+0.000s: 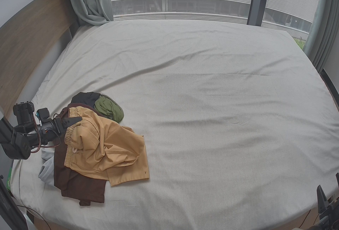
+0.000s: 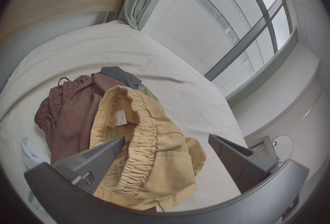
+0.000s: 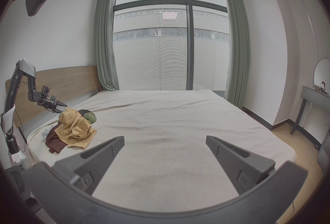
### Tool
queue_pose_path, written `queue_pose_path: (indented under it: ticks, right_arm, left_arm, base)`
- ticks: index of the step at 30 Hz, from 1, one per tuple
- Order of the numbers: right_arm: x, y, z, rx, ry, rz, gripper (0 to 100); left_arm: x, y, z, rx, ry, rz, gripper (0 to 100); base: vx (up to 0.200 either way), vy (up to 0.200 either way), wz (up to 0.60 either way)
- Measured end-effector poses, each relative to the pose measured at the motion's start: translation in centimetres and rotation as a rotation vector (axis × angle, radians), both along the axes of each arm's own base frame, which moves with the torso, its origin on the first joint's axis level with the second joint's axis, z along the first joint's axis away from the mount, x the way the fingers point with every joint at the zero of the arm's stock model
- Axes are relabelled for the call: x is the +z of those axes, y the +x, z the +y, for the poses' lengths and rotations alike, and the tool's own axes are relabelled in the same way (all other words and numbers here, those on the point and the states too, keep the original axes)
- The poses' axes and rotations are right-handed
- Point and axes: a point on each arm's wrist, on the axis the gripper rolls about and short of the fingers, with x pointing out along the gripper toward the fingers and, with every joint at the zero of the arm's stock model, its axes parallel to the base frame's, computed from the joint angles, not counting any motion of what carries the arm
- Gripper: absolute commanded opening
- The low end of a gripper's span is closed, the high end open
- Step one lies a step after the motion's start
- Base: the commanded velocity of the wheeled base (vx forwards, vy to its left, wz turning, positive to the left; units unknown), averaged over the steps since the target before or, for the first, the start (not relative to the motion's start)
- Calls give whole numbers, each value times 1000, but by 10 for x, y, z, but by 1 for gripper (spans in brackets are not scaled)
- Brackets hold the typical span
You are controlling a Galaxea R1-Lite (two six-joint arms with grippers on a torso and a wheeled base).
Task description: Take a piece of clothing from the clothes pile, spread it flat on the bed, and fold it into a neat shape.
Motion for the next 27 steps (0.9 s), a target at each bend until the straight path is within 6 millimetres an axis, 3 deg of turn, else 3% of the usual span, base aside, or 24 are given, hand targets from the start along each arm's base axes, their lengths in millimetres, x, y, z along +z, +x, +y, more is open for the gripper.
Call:
queue_pose_path:
  ticks: [19,20,27]
  right_arm:
    - [0,0,0,0,0,0,100]
    - [0,0,0,0,0,0,100]
    - [0,0,0,0,0,0,100]
  left_arm:
    - [1,-2,-11,-69,-85,16,100]
    - [1,-2,-11,-70,-86,17,0]
    - [1,0,-11,-86,-93,14,0]
  base:
    - [0,0,0]
    - [0,0,0]
    - [0,0,0]
